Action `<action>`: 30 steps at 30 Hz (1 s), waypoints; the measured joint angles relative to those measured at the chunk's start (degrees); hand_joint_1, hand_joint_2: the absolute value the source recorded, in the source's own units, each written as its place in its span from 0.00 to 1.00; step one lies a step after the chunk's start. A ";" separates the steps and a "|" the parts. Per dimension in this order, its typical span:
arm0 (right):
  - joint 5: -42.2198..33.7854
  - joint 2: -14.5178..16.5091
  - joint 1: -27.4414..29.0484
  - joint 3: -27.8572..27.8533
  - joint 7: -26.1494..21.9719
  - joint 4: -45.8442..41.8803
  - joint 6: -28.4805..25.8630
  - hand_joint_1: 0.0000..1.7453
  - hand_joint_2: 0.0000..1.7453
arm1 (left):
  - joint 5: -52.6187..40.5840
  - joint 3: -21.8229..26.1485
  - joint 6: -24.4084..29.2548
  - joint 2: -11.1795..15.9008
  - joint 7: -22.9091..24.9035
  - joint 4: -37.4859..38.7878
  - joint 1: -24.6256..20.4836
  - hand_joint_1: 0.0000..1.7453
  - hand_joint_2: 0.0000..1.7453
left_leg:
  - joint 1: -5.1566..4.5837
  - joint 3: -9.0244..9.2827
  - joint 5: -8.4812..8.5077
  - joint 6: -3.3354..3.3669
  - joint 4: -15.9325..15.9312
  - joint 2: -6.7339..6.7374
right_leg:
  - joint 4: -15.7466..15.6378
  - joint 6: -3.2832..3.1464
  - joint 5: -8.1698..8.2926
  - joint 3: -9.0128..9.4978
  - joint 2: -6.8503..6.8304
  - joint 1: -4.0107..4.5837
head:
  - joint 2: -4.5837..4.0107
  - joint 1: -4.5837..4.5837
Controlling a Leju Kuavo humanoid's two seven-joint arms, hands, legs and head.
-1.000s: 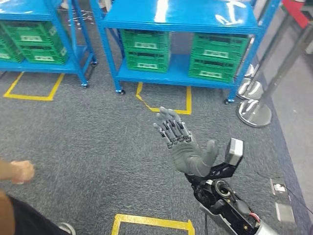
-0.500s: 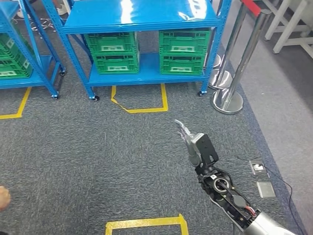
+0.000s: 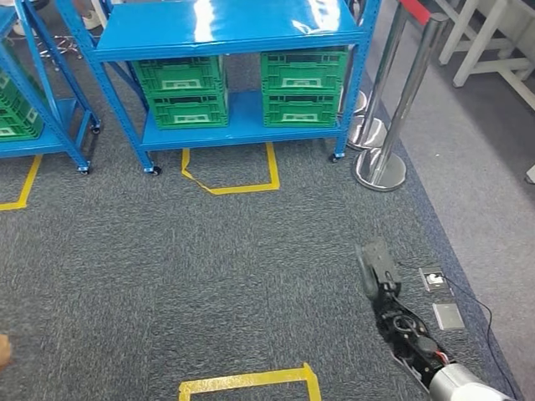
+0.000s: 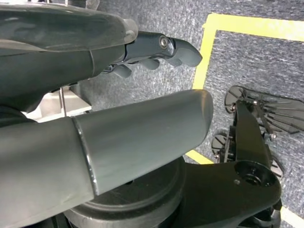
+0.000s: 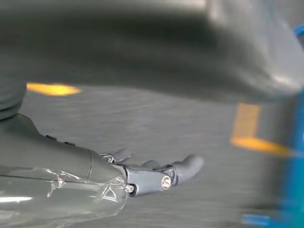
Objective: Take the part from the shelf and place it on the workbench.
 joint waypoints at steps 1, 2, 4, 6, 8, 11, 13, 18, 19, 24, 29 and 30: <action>-0.58 0.05 0.11 -0.14 2.43 3.10 0.97 0.00 0.00 | -0.04 0.00 0.00 0.05 0.04 0.00 0.02 0.00 0.00 | -0.03 -0.01 -0.01 0.32 0.08 -0.04 | -0.03 -0.13 0.03 0.14 0.07 -0.04 | 0.00 -0.27; -1.19 0.13 0.31 -0.27 5.07 6.04 1.96 0.00 0.00 | -0.12 0.00 -0.01 0.10 0.05 0.00 0.05 0.00 0.00 | -0.05 -0.03 -0.01 0.68 0.14 -0.07 | -0.08 -0.15 0.07 0.29 0.10 -0.04 | 0.00 -0.53; -2.34 0.33 0.79 -0.52 11.16 11.39 4.20 0.00 0.00 | -0.44 0.00 -0.02 0.13 0.10 0.00 0.08 0.00 0.00 | 0.00 0.06 0.19 1.04 0.02 -0.08 | -0.05 -0.20 0.06 0.38 0.14 0.18 | 0.00 -0.99; -3.20 0.60 1.62 -0.67 17.44 15.96 6.38 0.00 0.00 | -0.88 0.00 -0.03 0.15 0.21 0.00 0.06 0.00 0.00 | 0.06 0.26 0.26 1.00 -0.23 -0.09 | -0.04 -0.37 -0.05 0.46 0.14 0.31 | 0.00 -1.50; -3.95 0.89 2.76 -0.69 22.32 19.59 7.95 0.00 0.00 | -1.22 0.00 -0.04 0.20 0.43 0.00 0.06 0.00 0.00 | 0.11 0.41 0.29 0.85 -0.48 -0.09 | -0.04 -0.60 -0.19 0.54 0.12 0.40 | 0.00 -1.91; -4.95 1.42 4.38 -0.72 26.42 23.32 9.05 0.00 0.00 | -1.40 0.00 -0.06 0.38 0.81 0.00 0.09 0.00 0.00 | 0.11 0.43 0.03 0.76 -0.32 -0.08 | -0.05 -0.81 -0.24 0.59 0.13 0.30 | 0.00 -2.18; -5.32 1.92 5.28 -0.74 27.75 25.20 9.36 0.00 0.00 | -1.47 0.00 -0.05 0.56 0.89 0.00 0.07 0.00 0.00 | 0.02 0.40 -0.28 1.04 -0.04 -0.09 | -0.09 -0.74 -0.26 0.65 0.14 0.16 | 0.00 -2.46; -5.75 2.52 6.53 -0.78 29.73 28.42 9.77 0.00 0.00 | -1.65 0.00 -0.06 0.52 0.91 0.00 0.04 0.00 0.00 | 0.65 2.59 0.29 0.89 -3.55 0.42 | 2.05 -0.07 -1.68 -0.27 0.20 0.29 | 0.00 -2.32; -5.91 2.53 6.72 -0.79 30.20 29.02 9.86 0.00 0.00 | -1.69 0.00 -0.06 0.48 0.90 0.00 0.04 0.00 0.00 | 0.83 3.15 0.40 0.70 -4.07 0.57 | 5.20 0.16 -3.09 -1.84 0.25 0.22 | 0.00 -1.98; -6.51 2.85 8.66 -0.82 31.55 31.30 10.18 0.00 0.00 | -1.95 -0.01 -0.04 0.28 0.88 0.00 0.22 0.00 0.00 | 1.35 4.95 -1.12 -0.21 -3.65 0.36 | 14.38 1.80 -3.83 -7.51 0.26 -0.79 | 0.00 -0.89; -6.91 3.86 9.21 -1.08 32.01 32.69 10.18 0.00 0.75 | -2.08 -0.02 0.23 0.43 0.89 0.07 -0.05 0.00 0.00 | 1.73 5.76 -3.66 -2.58 -1.47 0.28 | 2.45 1.44 0.17 -1.66 0.65 -1.15 | -0.01 -0.15; -6.95 3.98 9.21 -1.16 32.06 32.91 10.17 0.00 1.00 | -2.09 -0.02 0.26 0.41 0.89 0.07 -0.19 0.00 0.00 | 1.75 5.78 -3.80 -2.76 -1.27 0.28 | 2.54 0.58 -0.04 -1.59 0.85 -1.05 | 0.00 -0.44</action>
